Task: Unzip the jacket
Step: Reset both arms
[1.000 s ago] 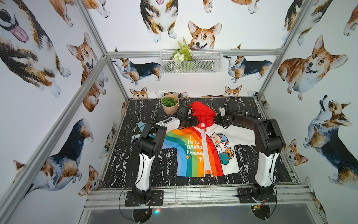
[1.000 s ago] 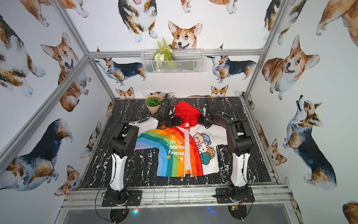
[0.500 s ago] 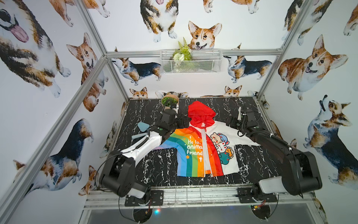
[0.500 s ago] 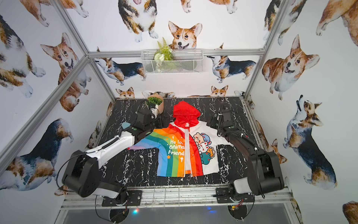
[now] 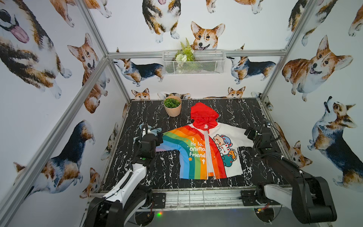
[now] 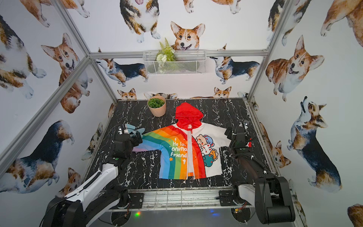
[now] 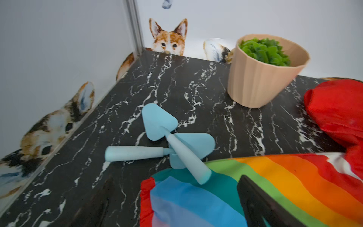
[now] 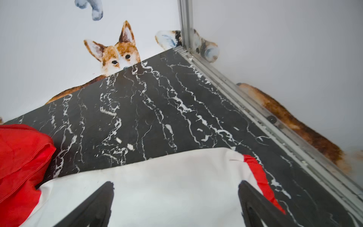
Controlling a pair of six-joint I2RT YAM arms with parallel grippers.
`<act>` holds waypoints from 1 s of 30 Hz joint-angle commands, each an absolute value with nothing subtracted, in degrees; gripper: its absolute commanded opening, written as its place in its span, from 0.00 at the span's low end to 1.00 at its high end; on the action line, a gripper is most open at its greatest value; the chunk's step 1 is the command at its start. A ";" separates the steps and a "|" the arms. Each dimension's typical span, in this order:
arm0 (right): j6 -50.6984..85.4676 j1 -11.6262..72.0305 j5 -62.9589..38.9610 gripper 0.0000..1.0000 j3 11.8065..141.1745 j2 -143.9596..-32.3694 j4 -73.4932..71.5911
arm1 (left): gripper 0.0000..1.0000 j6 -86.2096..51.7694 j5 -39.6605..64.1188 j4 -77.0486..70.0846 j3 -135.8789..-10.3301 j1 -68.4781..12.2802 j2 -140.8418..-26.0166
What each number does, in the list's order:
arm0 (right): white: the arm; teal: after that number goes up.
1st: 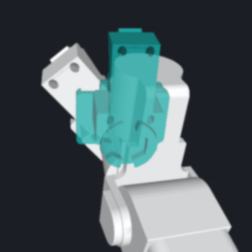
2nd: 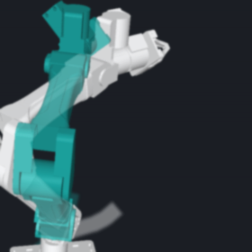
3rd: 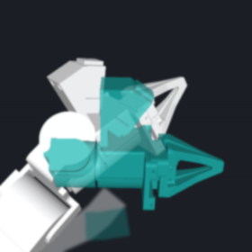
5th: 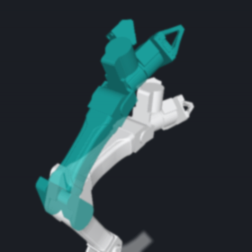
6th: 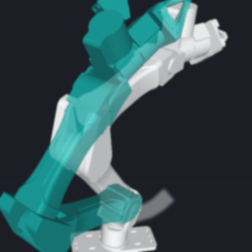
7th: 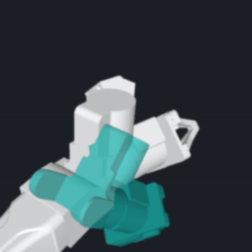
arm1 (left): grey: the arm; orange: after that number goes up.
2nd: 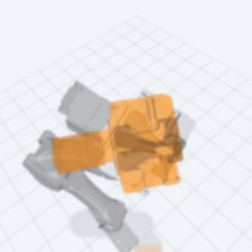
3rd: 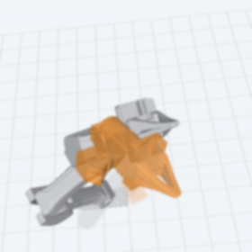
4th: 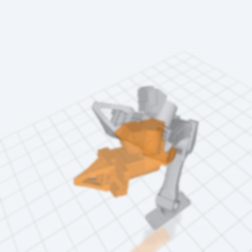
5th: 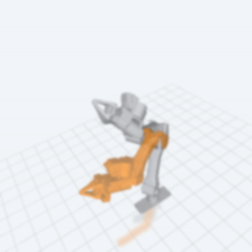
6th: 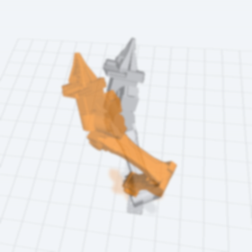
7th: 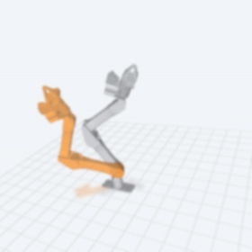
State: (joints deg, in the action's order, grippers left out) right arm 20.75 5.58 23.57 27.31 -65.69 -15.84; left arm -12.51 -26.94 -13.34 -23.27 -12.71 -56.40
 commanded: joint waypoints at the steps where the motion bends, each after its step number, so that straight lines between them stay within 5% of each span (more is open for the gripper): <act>1: 14.73 5.50 29.06 0.99 28.45 -67.76 -18.13 | 1.00 -8.70 -29.47 -18.18 -22.78 -12.00 -59.78; 19: 4.75 3.59 15.84 0.99 27.07 -82.96 -33.42 | 1.00 1.07 -16.36 -54.55 -21.70 -6.84 -90.03; 30: 3.27 3.49 11.43 0.99 18.96 -80.94 -45.31 | 1.00 -0.49 -17.42 -53.99 -21.52 -6.35 -90.17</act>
State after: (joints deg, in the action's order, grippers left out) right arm 4.47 3.49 13.23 20.99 -81.30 -37.06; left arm -0.03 -15.33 -54.19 -18.92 -6.59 -90.11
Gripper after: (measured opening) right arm 0.994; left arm 0.999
